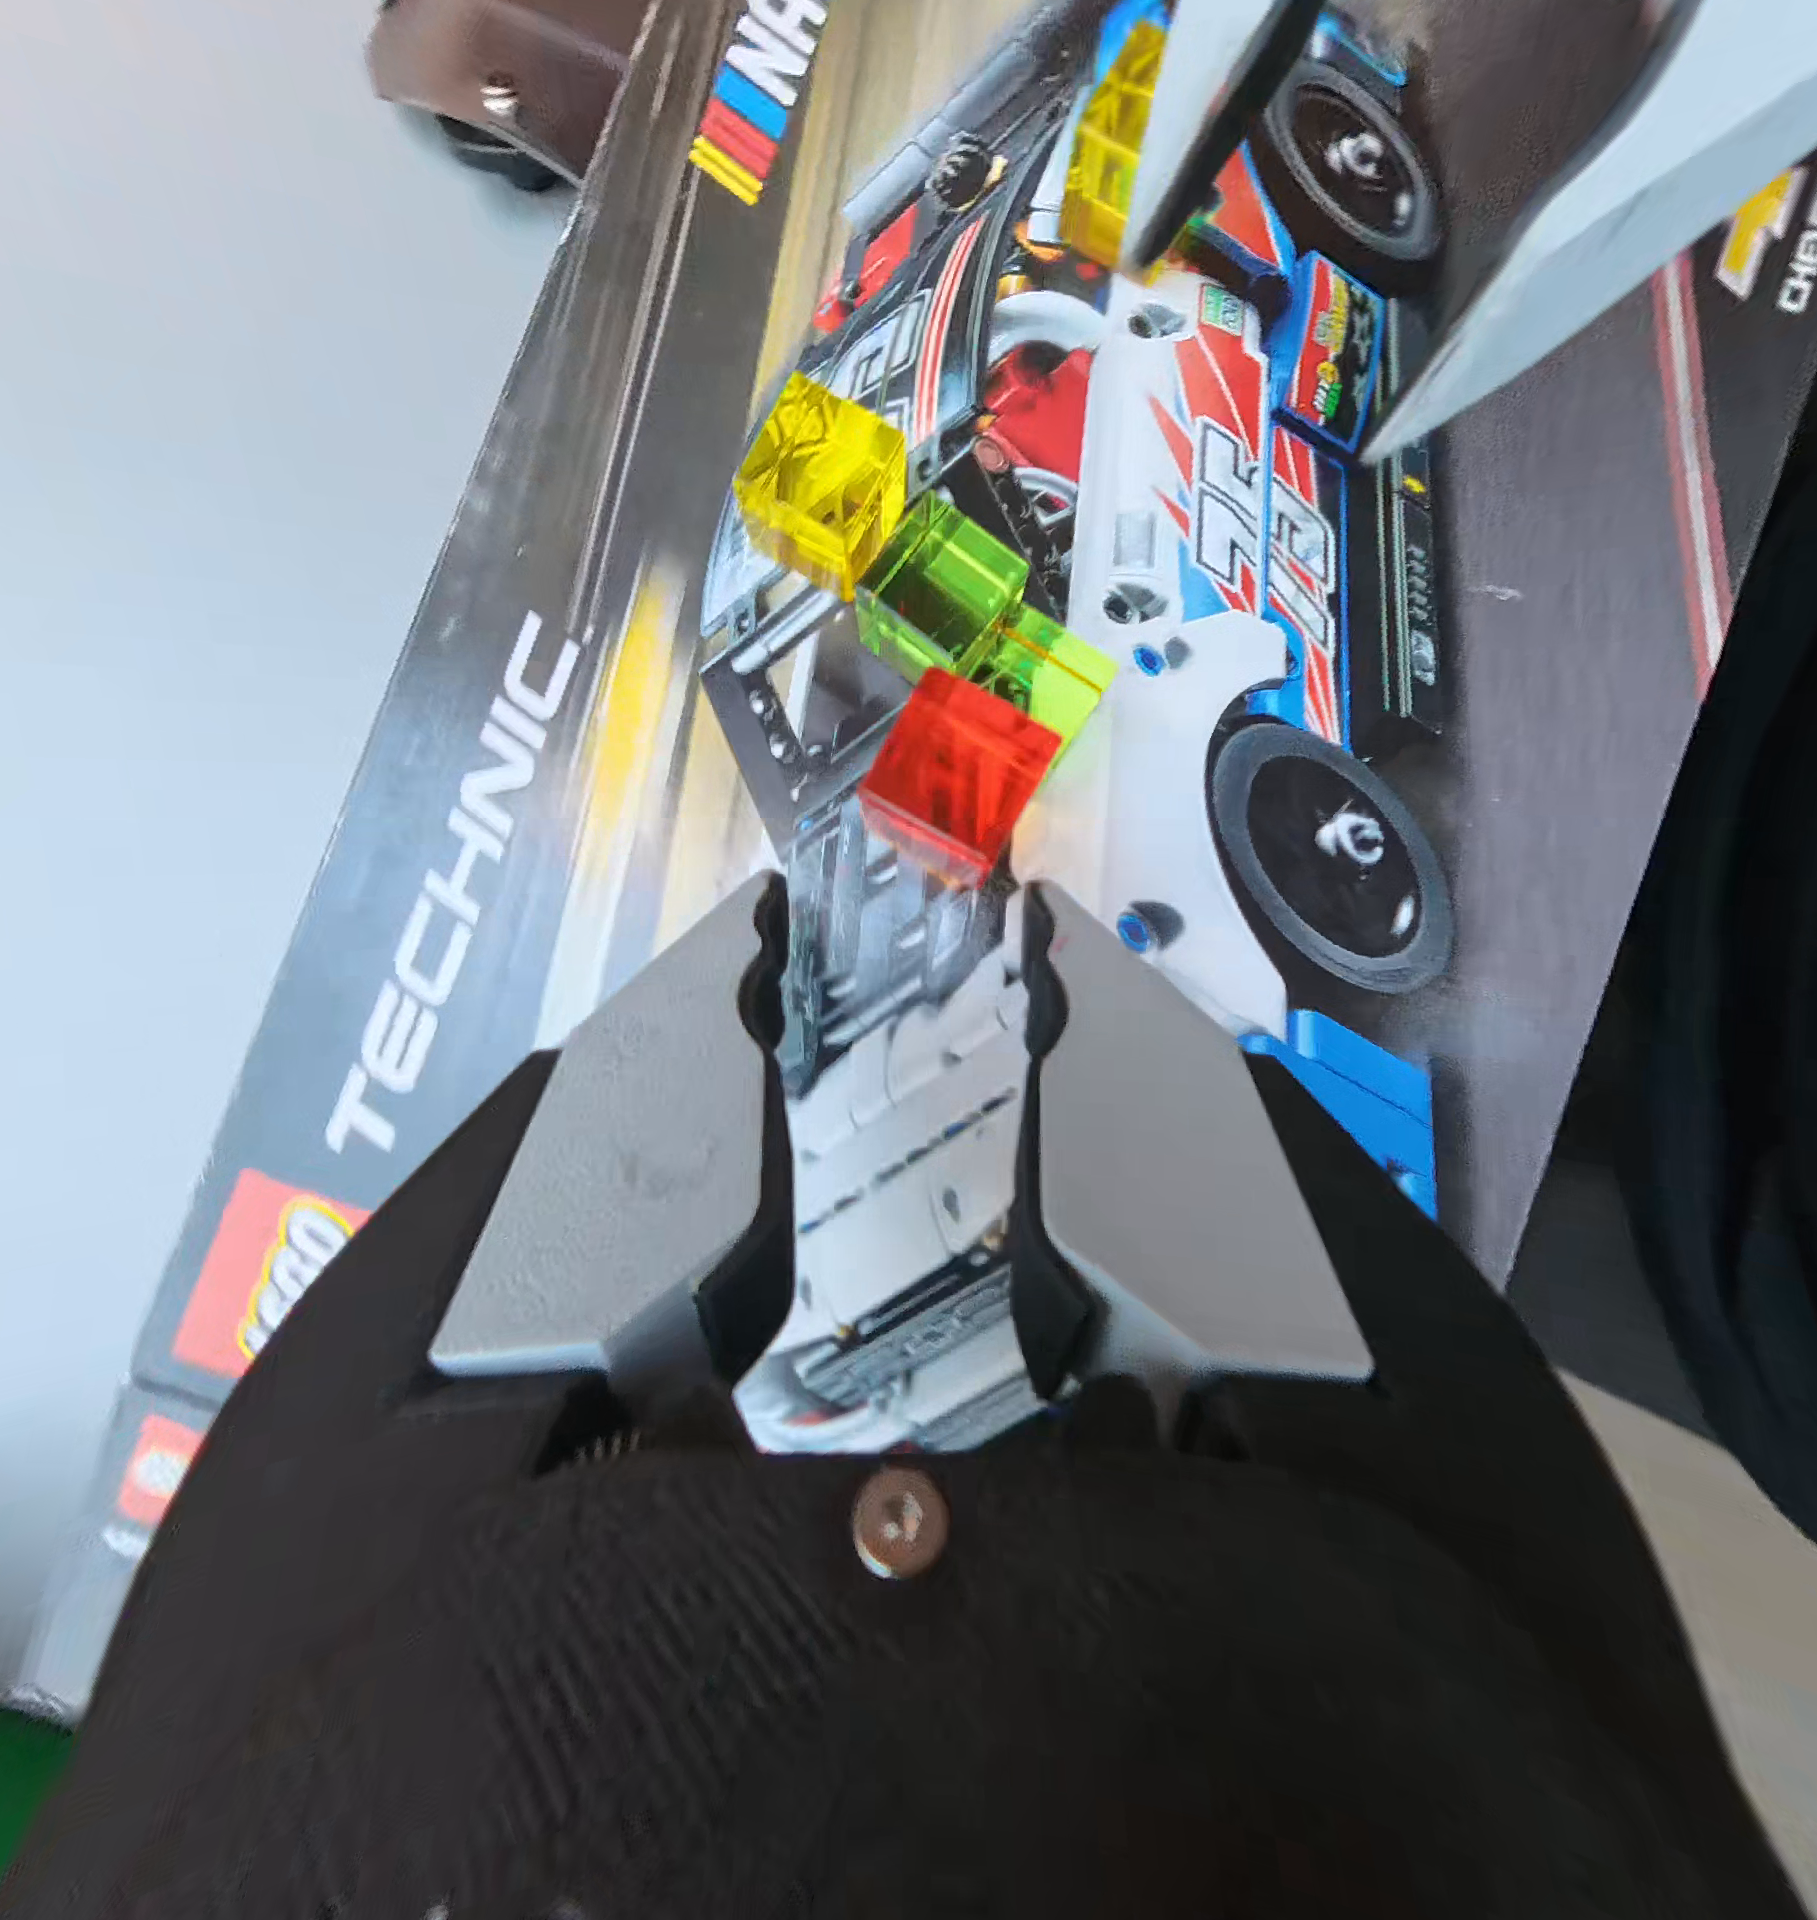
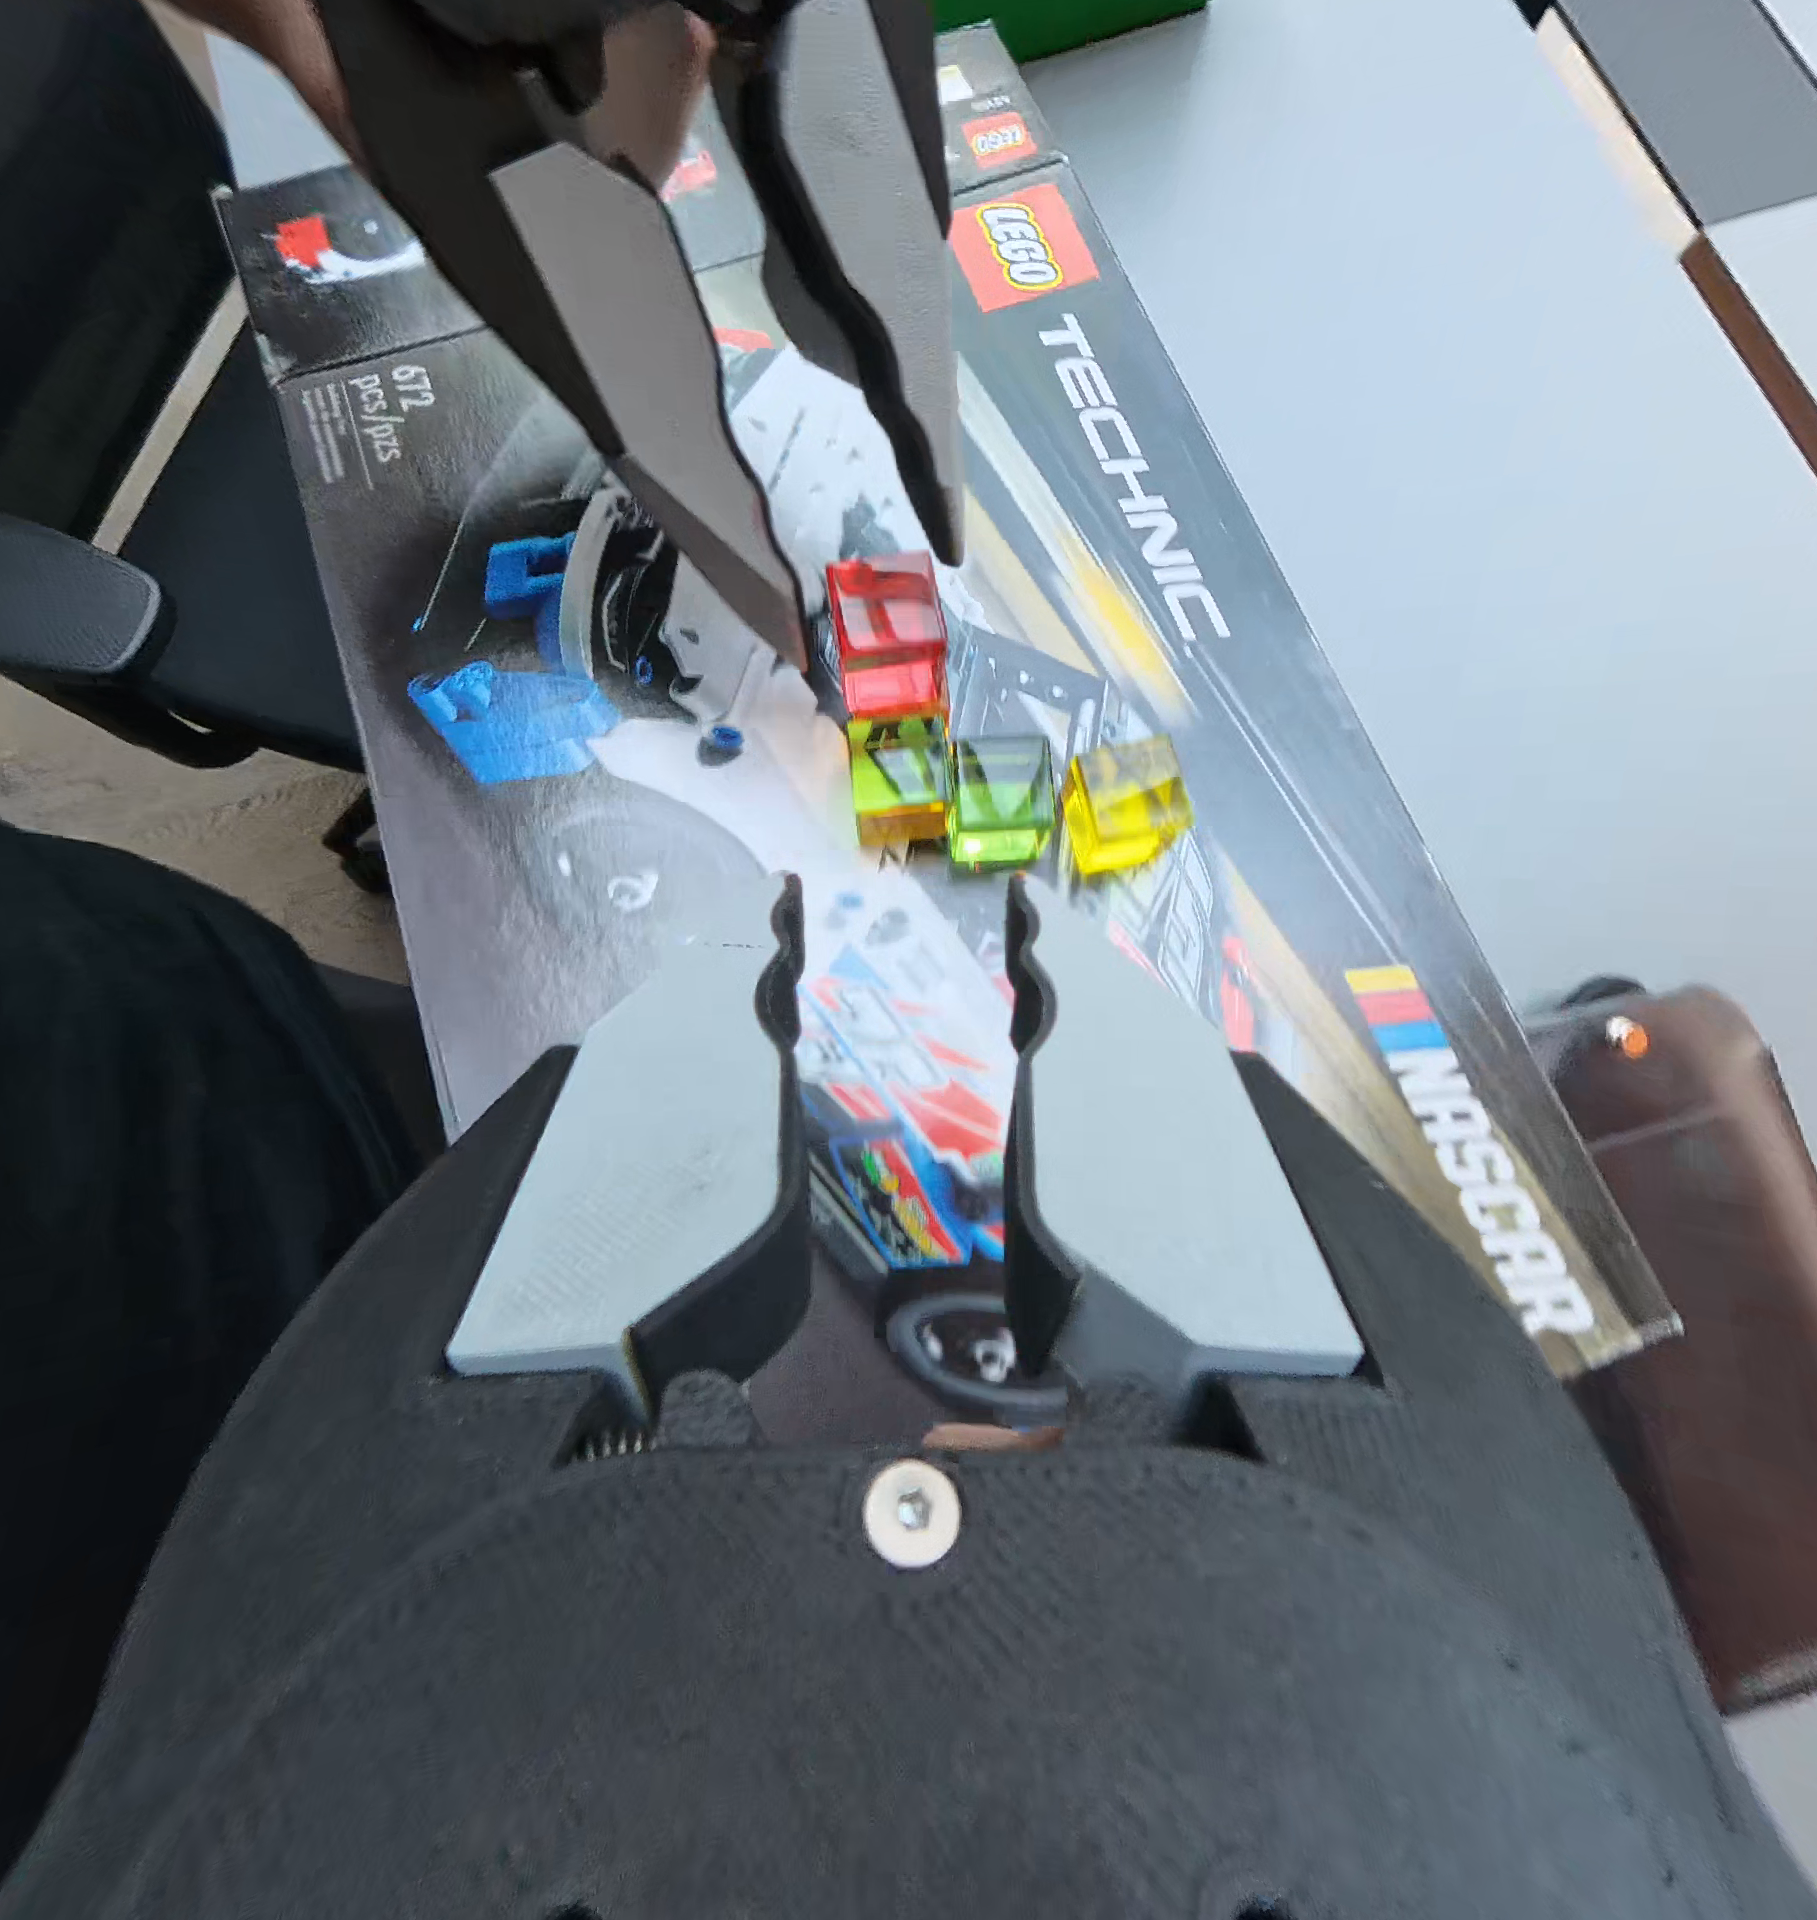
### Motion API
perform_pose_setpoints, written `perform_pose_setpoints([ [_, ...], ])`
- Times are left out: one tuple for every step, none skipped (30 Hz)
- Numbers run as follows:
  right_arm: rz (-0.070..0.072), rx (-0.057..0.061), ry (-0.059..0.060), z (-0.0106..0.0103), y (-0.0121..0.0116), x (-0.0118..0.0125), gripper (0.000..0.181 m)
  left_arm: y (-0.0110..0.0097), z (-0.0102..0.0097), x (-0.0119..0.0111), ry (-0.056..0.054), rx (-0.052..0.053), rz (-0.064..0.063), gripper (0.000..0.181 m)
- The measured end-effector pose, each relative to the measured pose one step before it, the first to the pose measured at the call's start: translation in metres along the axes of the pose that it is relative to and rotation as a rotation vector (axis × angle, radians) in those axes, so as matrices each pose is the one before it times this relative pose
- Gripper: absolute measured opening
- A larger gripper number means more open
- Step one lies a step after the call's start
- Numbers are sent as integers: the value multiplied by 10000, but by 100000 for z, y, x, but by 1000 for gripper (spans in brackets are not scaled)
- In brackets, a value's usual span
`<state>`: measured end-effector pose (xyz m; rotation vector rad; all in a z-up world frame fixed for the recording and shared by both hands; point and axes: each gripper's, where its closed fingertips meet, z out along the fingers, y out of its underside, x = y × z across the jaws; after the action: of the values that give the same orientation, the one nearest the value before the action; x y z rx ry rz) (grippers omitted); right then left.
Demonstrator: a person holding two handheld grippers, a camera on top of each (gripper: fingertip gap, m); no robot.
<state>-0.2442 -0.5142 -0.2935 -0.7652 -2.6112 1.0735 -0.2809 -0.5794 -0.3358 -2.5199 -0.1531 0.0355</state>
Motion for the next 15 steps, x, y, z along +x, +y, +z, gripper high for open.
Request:
perform_pose_setpoints([
  [129, 35, 137, -830, 515, 80, 36, -290, 268, -32, 248, -143, 279, 43],
  [123, 11, 185, -763, 516, 186, 36, -314, 222, 122, 312, -86, 262, 42],
  [136, 32, 196, -716, 453, 242, 36, -332, 181, 253, 348, -39, 246, 42],
  [158, 77, 177, -654, 343, 259, 36, -316, 178, 328, 343, -14, 232, 41],
  [178, 77, 146, -581, 291, 231, 35, -160, 221, 307, 284, -59, 215, 40],
  [172, 48, 126, -492, 275, 236, 35, 69, 283, 83, 118, -164, 183, 38],
  [139, 30, 127, -420, 255, 236, 35, 192, 317, -70, -17, -232, 168, 35],
  [107, 27, 130, -349, 215, 228, 35, 155, 301, -128, -100, -181, 167, 33],
  [84, 27, 116, -285, 153, 193, 35, 127, 279, -168, -141, -119, 149, 30],
  [70, 22, 95, -243, 102, 166, 34, 117, 243, -114, -112, -98, 75, 29],
  [67, 26, 71, -175, 50, 133, 34, 5, 149, 19, -29, -25, -4, 29],
  [68, 35, 35, -119, 17, 78, 34, -71, 47, 95, 24, 46, -47, 29],
  [64, 23, 0, -56, -6, 26, 34, 0, -36, 83, -9, 23, -55, 29],
  [38, 8, -10, -10, 3, 9, 34, 167, -89, 33, -51, -61, -48, 28],
  [-2, 0, -3, 46, -2, 4, 34, 239, -129, 33, -62, -57, -43, 28],
])
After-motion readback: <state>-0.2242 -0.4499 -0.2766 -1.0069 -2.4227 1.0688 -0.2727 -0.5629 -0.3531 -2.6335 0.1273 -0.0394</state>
